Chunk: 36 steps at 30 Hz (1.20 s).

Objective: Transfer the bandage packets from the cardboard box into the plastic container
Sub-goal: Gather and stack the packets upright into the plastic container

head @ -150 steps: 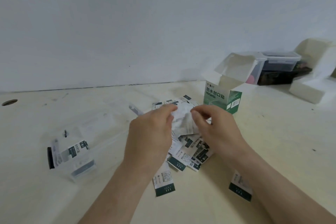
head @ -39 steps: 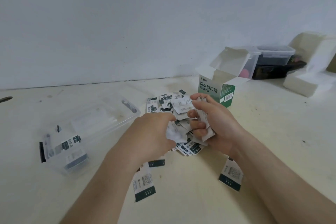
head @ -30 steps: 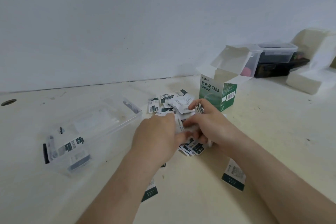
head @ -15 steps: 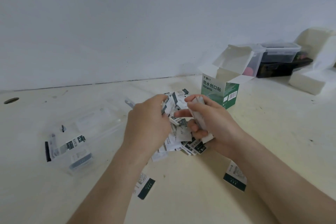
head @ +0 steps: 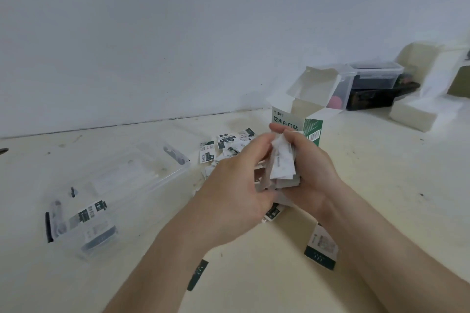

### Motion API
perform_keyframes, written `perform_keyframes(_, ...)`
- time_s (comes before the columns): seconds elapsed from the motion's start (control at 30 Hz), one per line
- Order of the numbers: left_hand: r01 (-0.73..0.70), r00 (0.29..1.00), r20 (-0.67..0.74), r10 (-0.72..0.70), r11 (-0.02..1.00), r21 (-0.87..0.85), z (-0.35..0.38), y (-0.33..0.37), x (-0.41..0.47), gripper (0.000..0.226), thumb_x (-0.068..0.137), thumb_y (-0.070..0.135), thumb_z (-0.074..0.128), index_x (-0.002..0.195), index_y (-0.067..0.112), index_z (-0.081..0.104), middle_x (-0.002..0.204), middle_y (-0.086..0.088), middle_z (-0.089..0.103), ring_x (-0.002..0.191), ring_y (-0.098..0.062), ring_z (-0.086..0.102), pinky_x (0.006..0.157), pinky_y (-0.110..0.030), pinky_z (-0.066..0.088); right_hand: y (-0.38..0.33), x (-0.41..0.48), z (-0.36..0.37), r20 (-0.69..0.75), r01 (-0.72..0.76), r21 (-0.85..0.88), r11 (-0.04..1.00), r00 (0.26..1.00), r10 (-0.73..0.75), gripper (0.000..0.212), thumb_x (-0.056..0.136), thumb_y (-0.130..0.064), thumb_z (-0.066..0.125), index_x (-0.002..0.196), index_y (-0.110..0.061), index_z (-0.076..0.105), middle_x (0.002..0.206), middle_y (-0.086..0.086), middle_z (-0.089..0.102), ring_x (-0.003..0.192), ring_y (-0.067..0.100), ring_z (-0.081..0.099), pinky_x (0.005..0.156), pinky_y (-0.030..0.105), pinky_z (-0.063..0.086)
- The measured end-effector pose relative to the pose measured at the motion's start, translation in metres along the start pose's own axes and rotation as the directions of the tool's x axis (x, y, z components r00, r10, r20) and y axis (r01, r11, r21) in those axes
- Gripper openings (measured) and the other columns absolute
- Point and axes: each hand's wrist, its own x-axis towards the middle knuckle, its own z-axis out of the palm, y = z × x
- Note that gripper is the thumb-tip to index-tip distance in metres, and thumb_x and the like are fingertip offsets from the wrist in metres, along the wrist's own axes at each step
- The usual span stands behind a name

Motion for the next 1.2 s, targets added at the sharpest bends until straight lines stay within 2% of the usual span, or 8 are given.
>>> perform_keyframes(0.2,-0.075,0.994,-0.049,0.097,0.94,0.334,0.006,-0.002,0.004,0.061,0.071,0.032,0.083,0.128,0.027,0.061,0.138,0.01,0.054,0.126,-0.005,0.046,0.105,-0.022,0.036,-0.005,-0.003,0.0,0.061,-0.126,0.097,0.987,0.991,0.12,0.009,0.094,-0.028,0.055,0.098,-0.022,0.061,0.072,0.007,0.06,0.048,0.02,0.062,0.049,0.028,0.055)
perform_keyframes(0.3,-0.162,0.985,0.03,0.172,0.833,0.53,0.007,-0.009,0.008,0.07,0.069,0.059,0.071,0.129,0.025,0.06,0.147,0.009,0.042,0.129,-0.009,0.029,0.11,-0.03,0.029,-0.004,-0.001,-0.003,0.088,-0.115,0.031,0.993,0.99,0.112,0.018,0.095,-0.039,0.051,0.097,-0.022,0.057,0.079,0.007,0.061,0.057,0.02,0.061,0.053,0.026,0.053)
perform_keyframes(0.43,-0.161,0.961,-0.091,0.26,0.797,0.583,0.005,-0.01,0.009,0.069,0.068,0.066,0.056,0.121,0.024,0.063,0.145,0.01,0.043,0.124,-0.01,0.025,0.105,-0.034,0.034,0.004,0.002,-0.003,0.17,-0.181,-0.011,0.983,0.969,0.18,0.037,0.095,-0.051,0.049,0.11,-0.019,0.058,0.075,0.005,0.06,0.061,0.017,0.056,0.054,0.025,0.048)
perform_keyframes(0.53,-0.134,0.971,-0.107,0.216,0.851,0.508,0.005,-0.01,0.007,0.096,0.068,0.052,0.076,0.148,0.026,0.03,0.156,0.014,0.019,0.138,0.0,0.009,0.112,-0.019,0.018,0.008,0.003,-0.004,0.288,-0.182,-0.113,0.977,0.935,0.208,0.038,0.095,-0.05,0.05,0.111,-0.017,0.056,0.064,0.002,0.055,0.048,0.013,0.045,0.046,0.022,0.036)
perform_keyframes(0.63,-0.093,0.988,-0.092,0.126,0.948,0.303,0.003,-0.011,0.004,0.12,0.066,0.039,0.083,0.149,0.043,-0.003,0.141,0.038,0.009,0.141,0.006,0.006,0.114,-0.018,0.018,0.006,0.0,-0.003,0.407,-0.205,-0.18,0.962,0.875,0.262,0.035,0.096,-0.049,0.048,0.108,-0.017,0.055,0.062,0.0,0.054,0.044,0.009,0.04,0.042,0.019,0.03)
perform_keyframes(0.8,-0.17,0.976,-0.066,0.207,0.915,0.365,0.004,-0.011,0.003,0.107,0.063,0.037,0.083,0.147,0.043,0.017,0.136,0.022,0.027,0.125,-0.001,0.037,0.102,-0.029,0.043,0.006,-0.006,0.0,0.438,-0.172,-0.272,0.947,0.854,0.281,0.028,0.089,-0.041,0.054,0.082,-0.016,0.062,0.06,-0.001,0.053,0.044,0.007,0.04,0.042,0.016,0.026)
perform_keyframes(1.0,-0.107,0.974,-0.17,0.149,0.966,0.236,-0.011,-0.015,0.005,0.087,0.067,0.045,0.081,0.141,0.037,0.036,0.129,0.022,0.038,0.108,0.019,0.04,0.088,0.004,0.029,-0.003,-0.007,-0.002,0.517,-0.114,-0.206,0.972,0.831,0.207,0.015,0.088,-0.018,0.053,0.099,-0.009,0.059,0.075,0.002,0.06,0.054,0.008,0.046,0.048,0.018,0.04)
perform_keyframes(1.2,-0.094,0.982,-0.154,0.107,0.991,0.091,-0.009,-0.013,0.003,0.101,0.059,0.047,0.085,0.14,0.05,0.025,0.13,0.022,0.041,0.112,0.011,0.046,0.091,-0.004,0.037,-0.004,-0.01,0.0,0.467,-0.02,-0.225,0.974,0.875,0.125,0.018,0.087,-0.01,0.053,0.103,-0.004,0.057,0.072,0.004,0.061,0.055,0.008,0.044,0.05,0.018,0.033)
